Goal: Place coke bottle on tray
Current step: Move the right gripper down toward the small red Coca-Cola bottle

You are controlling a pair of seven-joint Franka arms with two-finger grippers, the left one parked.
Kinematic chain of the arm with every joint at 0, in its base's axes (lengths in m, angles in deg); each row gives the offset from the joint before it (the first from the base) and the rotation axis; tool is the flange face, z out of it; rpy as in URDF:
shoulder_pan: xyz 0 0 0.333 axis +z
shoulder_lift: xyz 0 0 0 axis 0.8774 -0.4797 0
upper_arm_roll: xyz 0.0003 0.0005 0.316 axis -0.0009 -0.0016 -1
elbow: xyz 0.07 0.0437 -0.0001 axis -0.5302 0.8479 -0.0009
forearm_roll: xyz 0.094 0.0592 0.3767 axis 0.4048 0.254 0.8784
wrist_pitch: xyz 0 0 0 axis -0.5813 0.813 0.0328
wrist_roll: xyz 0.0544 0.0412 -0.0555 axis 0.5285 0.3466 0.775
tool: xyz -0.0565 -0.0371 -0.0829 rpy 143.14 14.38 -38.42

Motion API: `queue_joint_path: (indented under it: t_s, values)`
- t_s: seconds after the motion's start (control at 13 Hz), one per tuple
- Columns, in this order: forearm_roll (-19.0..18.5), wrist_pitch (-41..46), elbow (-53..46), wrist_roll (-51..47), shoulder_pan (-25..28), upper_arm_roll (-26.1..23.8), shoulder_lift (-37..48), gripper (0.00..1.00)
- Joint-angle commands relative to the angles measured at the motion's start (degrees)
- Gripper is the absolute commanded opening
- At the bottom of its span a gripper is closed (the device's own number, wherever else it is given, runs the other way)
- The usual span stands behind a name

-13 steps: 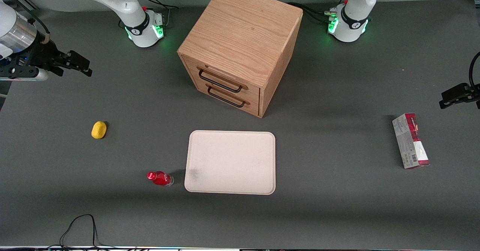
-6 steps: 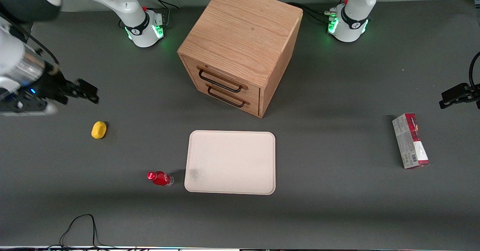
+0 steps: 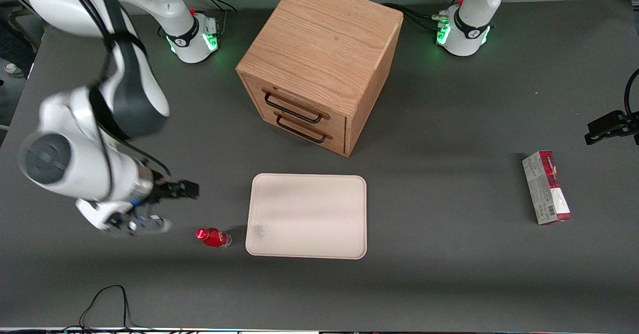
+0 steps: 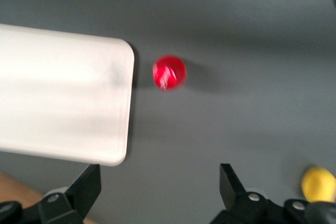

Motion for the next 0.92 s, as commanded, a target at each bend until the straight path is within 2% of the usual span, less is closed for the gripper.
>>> queue_joint_path:
  t_s: [0.0, 0.23, 0.62, 0.85]
  values:
    - [-1.95, -4.24, -5.81, -1.49, 0.99, -0.19, -8.02, 1.0]
    - [-3.27, -7.94, -5.55, -1.4, 1.17, -0.18, -11.28, 1.0]
    - [-5.46, -10.05, -5.02, -0.26, 0.64, 0.17, -11.64, 1.0]
    - [-4.94, -11.9, -4.06, -0.52, 0.47, 0.17, -11.73, 0.96]
